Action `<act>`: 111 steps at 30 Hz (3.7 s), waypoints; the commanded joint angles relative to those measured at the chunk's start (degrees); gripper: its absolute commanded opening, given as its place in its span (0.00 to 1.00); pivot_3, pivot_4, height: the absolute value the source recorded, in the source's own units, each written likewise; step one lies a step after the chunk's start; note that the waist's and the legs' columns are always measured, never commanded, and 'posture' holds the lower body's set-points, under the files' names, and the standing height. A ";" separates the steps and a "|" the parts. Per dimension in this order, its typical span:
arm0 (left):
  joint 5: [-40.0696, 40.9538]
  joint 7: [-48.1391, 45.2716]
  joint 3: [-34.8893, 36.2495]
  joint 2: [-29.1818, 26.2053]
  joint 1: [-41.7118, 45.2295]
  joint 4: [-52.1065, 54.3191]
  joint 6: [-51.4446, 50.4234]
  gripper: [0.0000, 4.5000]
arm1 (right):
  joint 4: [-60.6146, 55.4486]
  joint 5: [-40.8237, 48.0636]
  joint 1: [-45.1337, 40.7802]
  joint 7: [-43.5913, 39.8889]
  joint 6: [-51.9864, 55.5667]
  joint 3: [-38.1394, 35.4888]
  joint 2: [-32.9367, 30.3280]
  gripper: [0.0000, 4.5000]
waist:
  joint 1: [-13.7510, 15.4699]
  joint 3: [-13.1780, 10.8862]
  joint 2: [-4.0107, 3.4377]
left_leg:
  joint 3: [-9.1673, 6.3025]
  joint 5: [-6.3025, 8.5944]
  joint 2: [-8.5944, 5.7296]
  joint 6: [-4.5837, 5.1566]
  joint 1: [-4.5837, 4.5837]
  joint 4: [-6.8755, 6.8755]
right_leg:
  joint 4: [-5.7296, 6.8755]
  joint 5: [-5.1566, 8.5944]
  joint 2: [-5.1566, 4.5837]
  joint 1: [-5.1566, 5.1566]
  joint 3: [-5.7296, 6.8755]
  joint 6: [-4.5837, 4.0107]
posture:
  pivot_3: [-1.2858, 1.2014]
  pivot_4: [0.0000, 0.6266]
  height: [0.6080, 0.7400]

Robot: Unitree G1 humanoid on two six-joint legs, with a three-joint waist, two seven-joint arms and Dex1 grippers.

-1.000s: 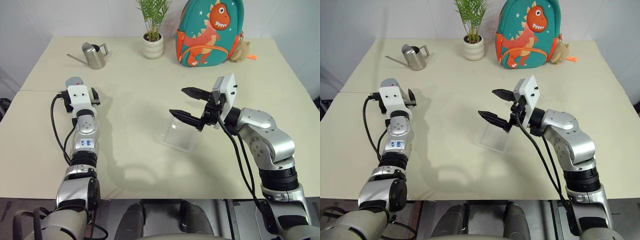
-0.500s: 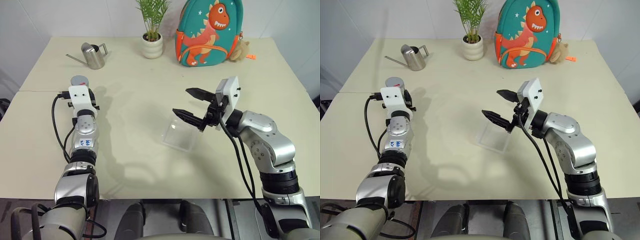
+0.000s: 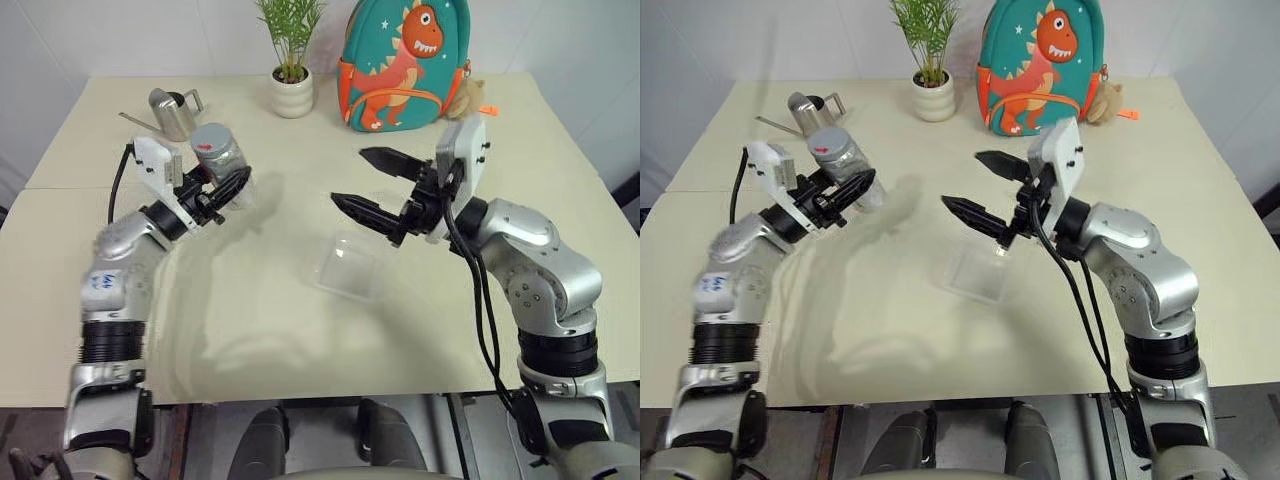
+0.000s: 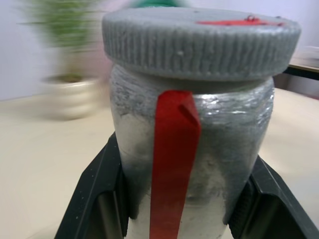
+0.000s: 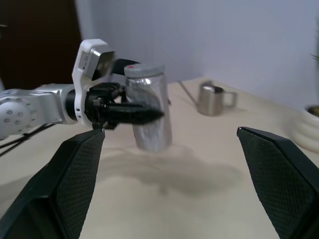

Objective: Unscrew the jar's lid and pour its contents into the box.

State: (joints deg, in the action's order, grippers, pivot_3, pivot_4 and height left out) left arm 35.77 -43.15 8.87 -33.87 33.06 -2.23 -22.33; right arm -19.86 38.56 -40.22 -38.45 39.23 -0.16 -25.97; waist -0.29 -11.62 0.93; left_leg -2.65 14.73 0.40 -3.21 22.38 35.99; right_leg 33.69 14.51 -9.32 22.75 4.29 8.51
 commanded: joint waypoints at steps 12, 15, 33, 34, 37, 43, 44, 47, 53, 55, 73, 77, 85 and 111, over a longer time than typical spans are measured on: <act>0.29 -11.04 -6.62 2.26 -2.27 8.91 -2.80 0.43 | 4.17 -0.42 -12.34 0.79 8.33 8.58 6.30 1.00 | 0.14 -0.02 -0.03 | 0.07 0.11 0.47 -0.08 0.08 0.00 | 0.10 0.07 0.56 0.29 -0.18 -0.27 | 0.52 0.24 1.00; -0.33 -11.45 -6.79 2.47 -2.13 8.69 -2.38 0.43 | 4.45 -1.11 -12.52 0.26 8.50 9.50 6.50 1.00 | 0.02 -0.02 -0.03 | 0.22 0.11 0.50 -0.08 0.10 0.00 | 0.16 0.07 0.61 0.45 -0.33 -0.28 | 0.52 0.24 1.00; -2.72 -14.14 -6.74 1.50 -1.48 8.36 -0.97 0.43 | 3.93 -0.94 -11.76 -0.95 8.30 9.02 8.07 0.64 | 0.07 -0.02 -0.03 | 0.45 0.12 0.54 -0.06 0.17 0.00 | 0.27 0.04 0.68 0.72 -0.60 -0.33 | 0.52 0.24 1.00; -2.84 -14.34 -6.76 1.33 -1.64 8.33 -0.93 0.43 | 3.58 -0.71 -11.66 -0.99 8.26 8.88 8.30 0.58 | 0.08 -0.02 -0.03 | 0.45 0.13 0.54 -0.06 0.18 0.01 | 0.27 0.04 0.68 0.72 -0.60 -0.33 | 0.52 0.24 1.00; -3.03 -15.43 -6.99 0.83 -1.96 7.99 -0.69 0.43 | 2.72 0.57 -11.38 -2.45 8.01 8.51 8.51 0.57 | 0.08 -0.02 -0.03 | 0.46 0.13 0.54 -0.06 0.18 0.01 | 0.28 0.04 0.68 0.72 -0.60 -0.33 | 0.52 0.24 1.00; -2.71 -23.92 -9.32 -0.18 0.41 5.75 0.91 0.43 | 3.97 3.14 -12.77 -21.68 3.73 10.61 2.93 0.57 | 0.26 -0.02 -0.03 | 0.47 0.14 0.53 -0.03 0.22 0.02 | 0.23 0.04 0.70 0.73 -0.60 -0.33 | 0.52 0.24 1.00; -4.06 -25.66 -10.40 -0.51 1.31 4.63 2.29 0.43 | 4.48 4.99 -13.71 -26.35 3.66 10.17 2.11 0.57 | 0.24 -0.02 -0.03 | 0.47 0.15 0.53 -0.02 0.24 0.03 | 0.21 0.04 0.70 0.73 -0.59 -0.33 | 0.52 0.24 1.00; -4.90 -30.83 -12.77 -0.32 4.39 2.20 4.29 0.43 | 8.26 7.44 -18.40 -35.22 4.01 9.27 1.20 0.57 | 0.17 -0.02 -0.03 | 0.47 0.15 0.53 -0.02 0.27 0.09 | 0.21 0.02 0.69 0.73 -0.60 -0.32 | 0.52 0.24 1.00; -2.73 -32.49 -12.93 2.68 5.86 2.71 4.08 0.43 | 12.12 3.40 -21.91 -41.79 -0.50 10.69 0.88 0.57 | -0.14 -0.02 -0.03 | 0.48 0.14 0.60 -0.04 0.23 0.07 | 0.25 0.00 0.77 0.75 -0.61 -0.36 | 0.52 0.24 1.00; -3.03 -32.19 -12.97 3.15 5.35 3.07 4.16 0.43 | 12.69 2.51 -21.80 -42.09 -1.46 10.81 1.13 0.57 | -0.10 -0.02 -0.03 | 0.50 0.08 0.60 -0.15 0.30 0.10 | 0.23 0.00 0.76 0.81 -0.61 -0.36 | 0.52 0.24 1.00; -5.46 -26.06 -8.33 1.28 4.15 -0.10 4.78 0.43 | 8.75 -6.00 -14.10 -25.75 -3.88 8.52 1.25 0.99 | 0.19 -0.02 -0.02 | 0.53 0.06 0.60 -0.19 0.33 0.17 | 0.29 -0.01 0.76 0.84 -0.64 -0.35 | 0.52 0.24 1.00; -5.36 -25.53 -8.75 1.88 3.97 0.59 4.60 0.43 | 9.11 -9.43 -14.01 -21.64 -5.42 10.54 3.39 0.99 | -0.03 -0.02 -0.02 | 0.55 0.06 0.60 -0.20 0.33 0.18 | 0.31 -0.01 0.76 0.86 -0.66 -0.35 | 0.52 0.24 1.00; -5.07 -26.16 -9.93 2.79 3.70 1.32 4.09 0.43 | 13.74 -11.14 -16.89 -20.38 -5.52 11.42 6.58 0.99 | 0.09 -0.01 -0.02 | 0.57 0.06 0.60 -0.19 0.33 0.20 | 0.36 -0.02 0.76 0.89 -0.69 -0.35 | 0.52 0.24 1.00; -5.46 -25.64 -8.96 2.75 1.99 2.37 4.69 0.43 | 21.86 -4.86 -17.64 -36.08 -7.97 3.10 -4.13 0.99 | -0.08 -0.02 -0.02 | 0.68 0.05 0.61 -0.21 0.32 0.18 | 0.31 -0.02 0.76 0.91 -0.75 -0.35 | 0.52 0.24 1.00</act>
State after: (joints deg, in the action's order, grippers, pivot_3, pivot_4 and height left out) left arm 30.05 -68.51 -1.07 -30.85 34.80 -0.78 -18.64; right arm 5.93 31.37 -57.33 -74.53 30.41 3.91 -30.79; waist -0.37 -11.64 0.91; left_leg -1.97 14.78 1.01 -3.42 22.70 36.18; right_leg 34.01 14.49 -8.55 23.66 3.54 8.16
